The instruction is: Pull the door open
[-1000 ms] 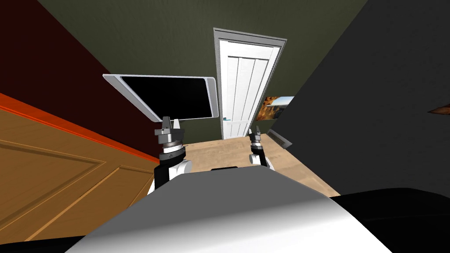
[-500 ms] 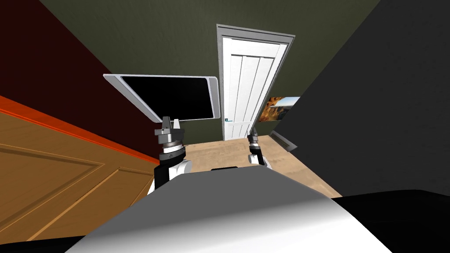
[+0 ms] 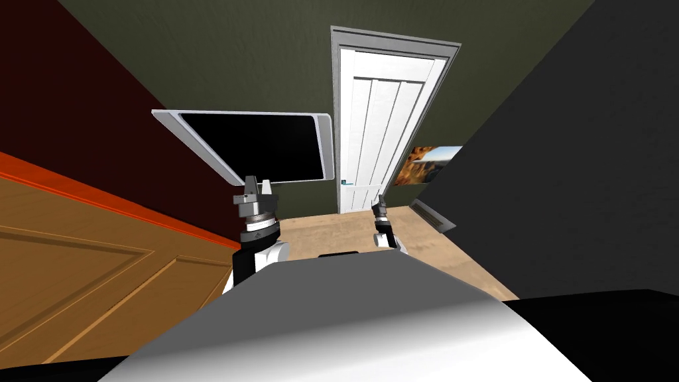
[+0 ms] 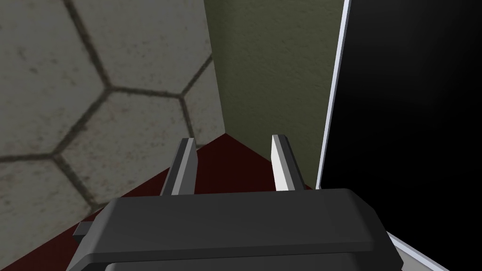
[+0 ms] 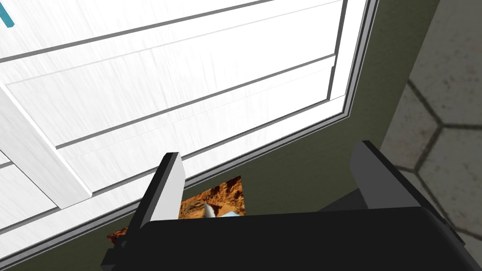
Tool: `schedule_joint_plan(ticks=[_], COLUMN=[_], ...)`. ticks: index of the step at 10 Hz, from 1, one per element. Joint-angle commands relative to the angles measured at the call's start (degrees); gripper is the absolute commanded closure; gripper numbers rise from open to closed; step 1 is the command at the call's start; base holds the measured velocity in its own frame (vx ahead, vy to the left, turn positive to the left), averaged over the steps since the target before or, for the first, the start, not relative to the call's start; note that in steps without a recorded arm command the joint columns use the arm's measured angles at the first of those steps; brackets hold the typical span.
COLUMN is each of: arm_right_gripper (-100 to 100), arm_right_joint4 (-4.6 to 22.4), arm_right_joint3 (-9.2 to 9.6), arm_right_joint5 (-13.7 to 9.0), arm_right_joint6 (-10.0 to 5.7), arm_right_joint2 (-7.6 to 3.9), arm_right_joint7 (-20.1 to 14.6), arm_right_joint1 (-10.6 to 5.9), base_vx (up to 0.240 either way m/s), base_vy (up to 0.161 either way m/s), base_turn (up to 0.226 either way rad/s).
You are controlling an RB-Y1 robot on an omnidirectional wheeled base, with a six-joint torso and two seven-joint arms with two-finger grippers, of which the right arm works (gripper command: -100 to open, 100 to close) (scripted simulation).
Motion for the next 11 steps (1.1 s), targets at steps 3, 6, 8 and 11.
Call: schedule_joint_plan(ticks=[3,6,8,11], arm_right_gripper=[-100,-100,-100,-100], arm_right_joint4=[6.49,11.91,15.51,20.79], arm_right_joint3=[0.18,0.28,0.34,0.43], arm_right_joint5=[-0.28,-0.57,-0.76,-1.04], arm_right_joint6=[-1.21,-2.12,-2.72,-3.60], arm_right_joint2=[-0.55,-1.09,-1.44,-1.92], arm_right_joint7=[0.29,0.48,0.60,0.79], arm_right_joint1=[-2.39,-4.46,-5.84,-7.86], base_vx=[0.087,0.104,0.113,0.099], base_vy=[0.031,0.022,0.004,0.028], base_turn=[0.046,0.047,0.043,0.041])
